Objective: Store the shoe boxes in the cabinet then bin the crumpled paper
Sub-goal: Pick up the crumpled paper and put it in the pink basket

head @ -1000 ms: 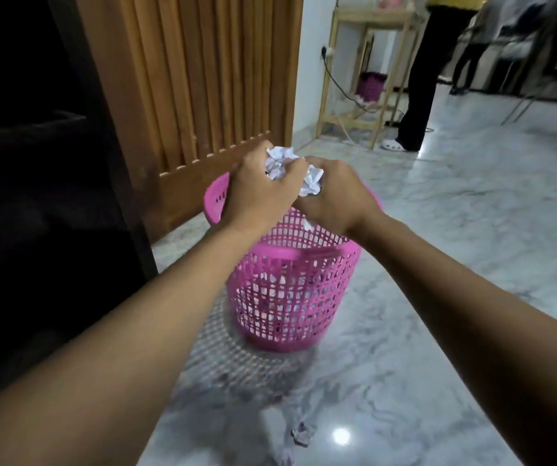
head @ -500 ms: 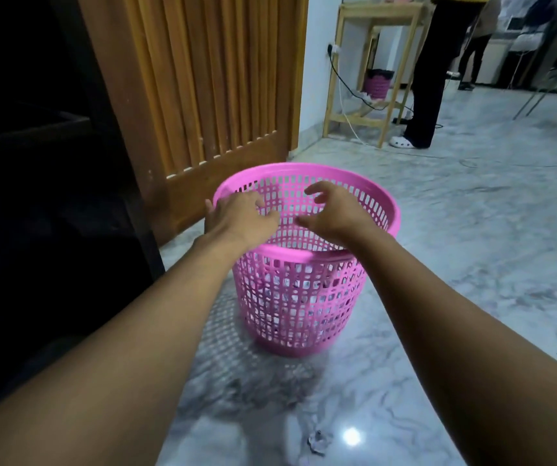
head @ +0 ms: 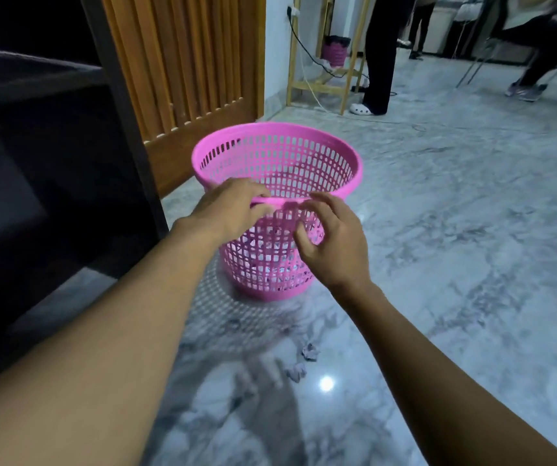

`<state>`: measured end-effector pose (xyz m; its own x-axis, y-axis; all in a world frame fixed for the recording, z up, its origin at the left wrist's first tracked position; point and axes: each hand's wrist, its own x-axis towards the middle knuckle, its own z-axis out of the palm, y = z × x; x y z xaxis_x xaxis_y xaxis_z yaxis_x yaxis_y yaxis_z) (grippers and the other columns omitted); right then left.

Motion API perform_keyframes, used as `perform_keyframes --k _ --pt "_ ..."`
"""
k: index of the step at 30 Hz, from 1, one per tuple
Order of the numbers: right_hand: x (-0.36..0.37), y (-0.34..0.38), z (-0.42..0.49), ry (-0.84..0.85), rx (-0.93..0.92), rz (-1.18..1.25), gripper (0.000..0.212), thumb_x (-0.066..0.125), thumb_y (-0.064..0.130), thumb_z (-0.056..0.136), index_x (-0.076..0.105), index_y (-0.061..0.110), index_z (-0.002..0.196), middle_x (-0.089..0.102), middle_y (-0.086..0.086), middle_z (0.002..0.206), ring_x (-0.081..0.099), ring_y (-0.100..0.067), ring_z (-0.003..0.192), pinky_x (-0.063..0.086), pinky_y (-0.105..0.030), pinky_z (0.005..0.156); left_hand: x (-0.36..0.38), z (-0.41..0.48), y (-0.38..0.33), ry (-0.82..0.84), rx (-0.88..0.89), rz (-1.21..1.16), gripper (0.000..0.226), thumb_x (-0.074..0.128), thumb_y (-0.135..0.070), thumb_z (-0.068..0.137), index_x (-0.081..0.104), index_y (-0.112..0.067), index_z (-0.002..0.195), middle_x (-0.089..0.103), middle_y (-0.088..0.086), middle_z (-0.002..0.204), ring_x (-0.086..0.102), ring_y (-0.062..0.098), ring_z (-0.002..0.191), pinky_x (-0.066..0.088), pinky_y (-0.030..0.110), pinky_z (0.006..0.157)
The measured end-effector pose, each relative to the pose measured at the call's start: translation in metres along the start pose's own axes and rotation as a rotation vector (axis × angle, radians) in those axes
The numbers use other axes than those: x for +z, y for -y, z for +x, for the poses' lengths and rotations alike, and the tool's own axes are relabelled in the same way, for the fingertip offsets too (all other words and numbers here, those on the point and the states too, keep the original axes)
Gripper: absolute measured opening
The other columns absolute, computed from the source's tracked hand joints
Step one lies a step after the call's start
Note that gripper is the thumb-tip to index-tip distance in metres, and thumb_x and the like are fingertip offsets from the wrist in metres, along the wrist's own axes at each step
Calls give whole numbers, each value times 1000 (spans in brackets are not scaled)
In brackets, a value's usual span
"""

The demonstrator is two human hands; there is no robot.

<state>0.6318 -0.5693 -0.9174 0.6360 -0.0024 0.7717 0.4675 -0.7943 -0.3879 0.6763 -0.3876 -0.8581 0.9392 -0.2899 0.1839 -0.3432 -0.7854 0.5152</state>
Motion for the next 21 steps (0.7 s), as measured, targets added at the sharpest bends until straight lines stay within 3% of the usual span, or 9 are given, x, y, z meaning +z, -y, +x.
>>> perform_keyframes --k 3,6,9,13,17,21 --pt "1 -10 -44 26 89 2 25 63 26 82 72 16 104 67 1 111 63 -18 101 51 -29 79 4 -9 -3 -52 10 9 28 65 -32 92 69 -21 116 64 0 107 59 24 97 51 44 90" --pt "8 -21 -89 252 257 -64 21 65 33 85 70 26 105 66 9 107 63 -12 98 52 -30 70 5 -16 -6 -52 8 -18 26 65 -32 92 69 -19 114 60 -4 100 60 21 93 51 42 88" --pt "15 -35 -126 590 456 -127 28 59 42 90 66 31 115 63 11 118 60 -10 107 51 -31 79 6 -20 -10 -57 -9 -47 26 65 -33 91 69 -20 113 62 -4 103 60 21 95 52 45 92" --pt "25 -49 -161 885 632 -174 45 56 46 91 54 31 134 51 4 138 51 -17 125 46 -37 94 7 -23 -14 -66 -54 -101 30 66 -34 90 68 -21 118 65 -1 112 61 21 98 53 43 93" --pt "39 -61 -186 970 672 -219 50 51 47 92 48 30 139 49 -5 137 50 -26 123 47 -41 94 6 -25 -18 -70 -80 -160 28 67 -31 90 68 -21 117 64 -1 108 61 18 95 54 37 87" --pt "48 -69 -195 945 671 -199 39 56 38 92 59 22 128 51 -10 123 53 -30 113 50 -42 91 6 -27 -20 -84 -90 -174 28 67 -30 90 69 -21 117 63 -3 107 58 15 96 48 30 84"
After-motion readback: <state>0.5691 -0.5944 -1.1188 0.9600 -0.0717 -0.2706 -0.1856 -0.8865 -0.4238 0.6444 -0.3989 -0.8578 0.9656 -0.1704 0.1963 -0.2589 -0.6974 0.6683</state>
